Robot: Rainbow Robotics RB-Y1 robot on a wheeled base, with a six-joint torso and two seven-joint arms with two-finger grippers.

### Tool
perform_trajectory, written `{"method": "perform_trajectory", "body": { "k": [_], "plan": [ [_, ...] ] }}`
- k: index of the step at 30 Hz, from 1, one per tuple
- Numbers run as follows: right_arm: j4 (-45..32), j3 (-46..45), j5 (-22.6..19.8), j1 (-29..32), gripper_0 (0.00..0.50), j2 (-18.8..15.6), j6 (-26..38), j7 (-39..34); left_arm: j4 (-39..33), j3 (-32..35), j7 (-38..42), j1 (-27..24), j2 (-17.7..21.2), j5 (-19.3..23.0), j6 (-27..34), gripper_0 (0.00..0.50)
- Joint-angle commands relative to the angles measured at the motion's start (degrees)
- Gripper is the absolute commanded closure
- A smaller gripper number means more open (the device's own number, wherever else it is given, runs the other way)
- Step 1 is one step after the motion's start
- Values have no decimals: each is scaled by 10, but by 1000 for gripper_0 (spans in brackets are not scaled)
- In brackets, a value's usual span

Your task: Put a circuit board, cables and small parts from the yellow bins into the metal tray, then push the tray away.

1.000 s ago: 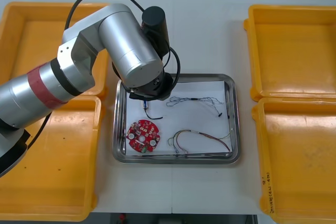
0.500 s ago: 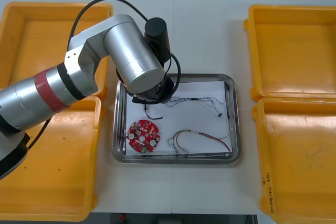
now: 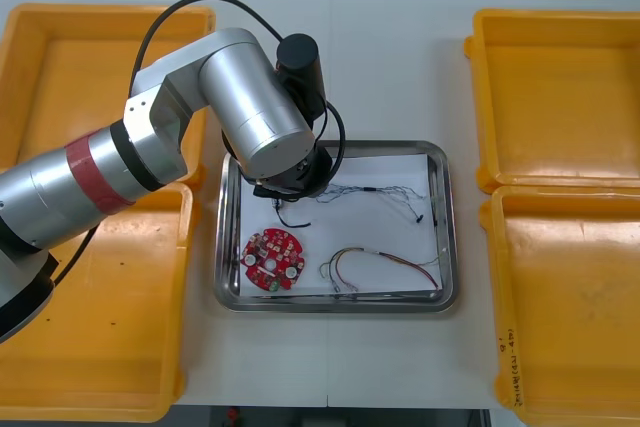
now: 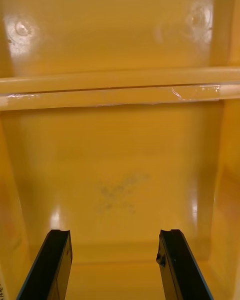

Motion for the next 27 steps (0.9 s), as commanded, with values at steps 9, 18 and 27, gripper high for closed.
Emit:
{"method": "perform_trajectory", "body": {
  "k": [9,18,27],
  "plan": [
    [-39,-12,12,21,0,3,2,-48,-11,-6,56,2,-13,-3,-5,0],
    [-39,-9,6,23,0,3,2,-58,-35,56,11,1,0,18,53,0],
    [-39,-9,2,22,0,3,2,-66,-58,144,-37,-5,24,63,125,0]
  ]
}}
